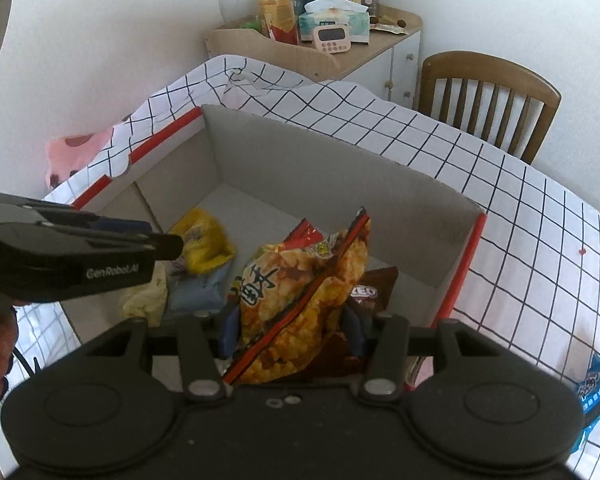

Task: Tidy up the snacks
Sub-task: 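Carry both snacks over the red box and open both tools inside, then withdraw both tools from the box toward the remaining snacks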

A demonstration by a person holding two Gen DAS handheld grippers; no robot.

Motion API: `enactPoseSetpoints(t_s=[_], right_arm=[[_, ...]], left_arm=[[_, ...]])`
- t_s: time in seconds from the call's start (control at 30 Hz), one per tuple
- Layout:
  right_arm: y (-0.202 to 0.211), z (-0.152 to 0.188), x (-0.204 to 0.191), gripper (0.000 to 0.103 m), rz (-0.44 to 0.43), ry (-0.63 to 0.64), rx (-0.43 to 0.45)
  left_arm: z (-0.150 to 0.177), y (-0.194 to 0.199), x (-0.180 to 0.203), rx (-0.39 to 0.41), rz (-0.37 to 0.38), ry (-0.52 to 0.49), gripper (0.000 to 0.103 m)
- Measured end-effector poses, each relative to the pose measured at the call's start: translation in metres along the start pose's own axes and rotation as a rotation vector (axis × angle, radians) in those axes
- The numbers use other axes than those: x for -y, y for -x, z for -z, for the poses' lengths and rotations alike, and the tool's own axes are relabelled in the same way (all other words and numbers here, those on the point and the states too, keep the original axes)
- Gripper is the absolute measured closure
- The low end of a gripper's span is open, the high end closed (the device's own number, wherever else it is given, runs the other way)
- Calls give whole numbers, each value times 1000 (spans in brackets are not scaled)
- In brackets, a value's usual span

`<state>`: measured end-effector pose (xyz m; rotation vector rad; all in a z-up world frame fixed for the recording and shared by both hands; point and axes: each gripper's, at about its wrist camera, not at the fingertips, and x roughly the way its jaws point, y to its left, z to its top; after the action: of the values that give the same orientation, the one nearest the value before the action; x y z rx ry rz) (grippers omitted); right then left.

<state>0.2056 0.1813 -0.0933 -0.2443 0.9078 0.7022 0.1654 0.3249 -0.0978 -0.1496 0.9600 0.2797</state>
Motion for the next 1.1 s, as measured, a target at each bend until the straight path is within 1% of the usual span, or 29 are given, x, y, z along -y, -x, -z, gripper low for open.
enactPoseSetpoints(t_s=[0.23, 0.47, 0.6, 0.87, 0.93, 1.0, 1.07, 1.1], right_arm=[[11, 2, 2, 41, -8, -13, 21], [37, 3, 3, 39, -42, -36, 63], [52, 5, 4, 35, -59, -42, 88], [83, 14, 12, 34, -89, -65, 136], [92, 18, 16, 30, -94, -67, 152], [100, 22, 19, 29, -104, -73, 164], [108, 26, 25, 29, -119, -79, 171], [113, 29, 29, 29, -121, -82, 177]], left_arm=[[3, 12, 0, 25, 12, 9, 76], [7, 34, 4, 58, 23, 22, 76], [10, 49, 9, 83, 34, 22, 76], [18, 83, 25, 140, 61, 22, 74], [21, 92, 32, 156, 68, 15, 73], [24, 98, 39, 169, 85, 12, 67], [28, 105, 48, 184, 93, 10, 49], [30, 109, 53, 195, 95, 7, 48]])
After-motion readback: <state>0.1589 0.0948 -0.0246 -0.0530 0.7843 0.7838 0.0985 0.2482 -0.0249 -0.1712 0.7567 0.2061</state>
